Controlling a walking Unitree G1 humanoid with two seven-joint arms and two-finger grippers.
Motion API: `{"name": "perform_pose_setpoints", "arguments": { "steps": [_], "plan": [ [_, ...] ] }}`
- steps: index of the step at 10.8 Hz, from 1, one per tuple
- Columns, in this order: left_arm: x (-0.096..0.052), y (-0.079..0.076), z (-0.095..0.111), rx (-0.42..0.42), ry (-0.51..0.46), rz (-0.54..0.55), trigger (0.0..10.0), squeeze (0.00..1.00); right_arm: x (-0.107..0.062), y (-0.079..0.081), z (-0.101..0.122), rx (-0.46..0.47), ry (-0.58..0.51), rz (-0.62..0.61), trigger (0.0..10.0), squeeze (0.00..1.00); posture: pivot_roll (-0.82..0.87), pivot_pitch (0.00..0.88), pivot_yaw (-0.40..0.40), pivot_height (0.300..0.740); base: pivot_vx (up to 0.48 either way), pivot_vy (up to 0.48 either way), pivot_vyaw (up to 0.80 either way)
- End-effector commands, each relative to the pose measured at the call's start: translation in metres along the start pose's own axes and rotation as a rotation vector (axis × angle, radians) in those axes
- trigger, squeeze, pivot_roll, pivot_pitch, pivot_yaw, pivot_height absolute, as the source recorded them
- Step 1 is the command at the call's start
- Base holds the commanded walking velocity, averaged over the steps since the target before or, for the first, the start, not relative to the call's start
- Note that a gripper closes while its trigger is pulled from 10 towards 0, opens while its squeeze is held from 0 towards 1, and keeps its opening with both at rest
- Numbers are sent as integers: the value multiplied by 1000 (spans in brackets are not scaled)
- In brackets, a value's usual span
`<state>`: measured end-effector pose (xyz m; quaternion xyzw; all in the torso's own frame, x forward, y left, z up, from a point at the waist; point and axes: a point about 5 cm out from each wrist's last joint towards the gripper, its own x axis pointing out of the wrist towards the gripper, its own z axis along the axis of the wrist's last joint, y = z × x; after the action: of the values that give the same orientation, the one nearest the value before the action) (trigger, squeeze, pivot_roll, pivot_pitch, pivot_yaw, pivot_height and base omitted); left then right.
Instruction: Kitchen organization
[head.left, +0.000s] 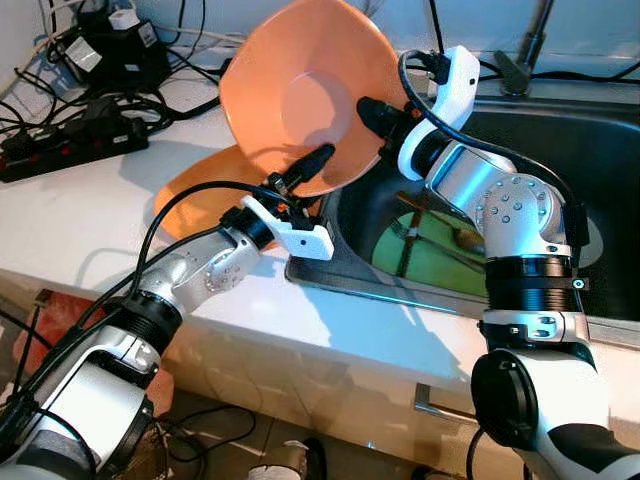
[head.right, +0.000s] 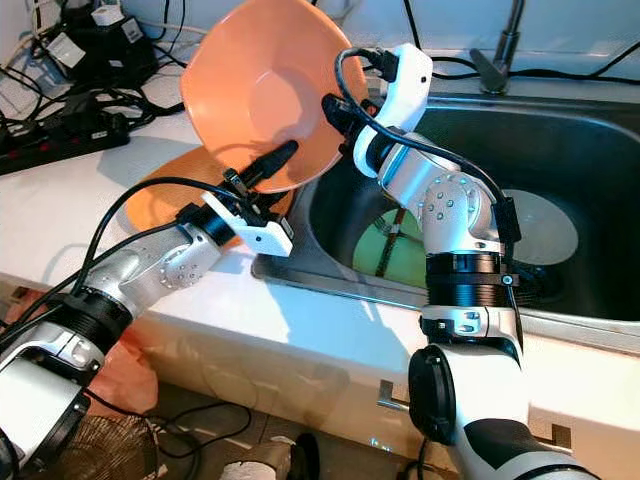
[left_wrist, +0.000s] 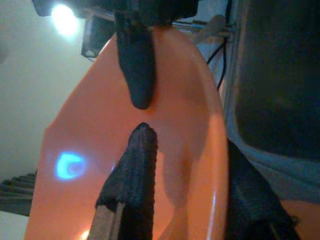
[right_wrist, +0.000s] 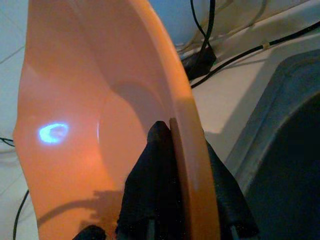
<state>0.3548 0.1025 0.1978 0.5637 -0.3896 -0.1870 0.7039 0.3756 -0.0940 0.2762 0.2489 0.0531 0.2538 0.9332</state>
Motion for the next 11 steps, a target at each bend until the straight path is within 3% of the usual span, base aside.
{"name": "perform_pose_setpoints", "arguments": {
  "steps": [1,2,3,4,7,11],
  "plan": [
    [2,15,1,-13,-21,85,10000,1000,3,6,3,9,-20,32,0,0,145,109,120,740,0,0,0],
    [3,19,5,-23,-39,103,10000,1000,2,4,5,13,-35,22,1176,0,145,110,121,740,0,0,0],
    [5,26,11,-45,-71,138,10000,1000,2,0,10,17,-70,1,5176,0,145,111,120,740,0,0,0],
    [5,32,15,-72,-93,160,10000,1000,1,-5,12,16,-96,-28,10000,0,147,113,121,740,0,0,0],
    [4,50,19,-129,-101,229,10000,1000,-3,-33,19,-22,-171,-193,10000,0,154,115,119,740,0,0,0],
    [-6,59,17,-203,-57,248,10000,1000,-23,-95,16,-264,-163,-471,10000,0,159,111,115,740,0,0,0]
  ]
}}
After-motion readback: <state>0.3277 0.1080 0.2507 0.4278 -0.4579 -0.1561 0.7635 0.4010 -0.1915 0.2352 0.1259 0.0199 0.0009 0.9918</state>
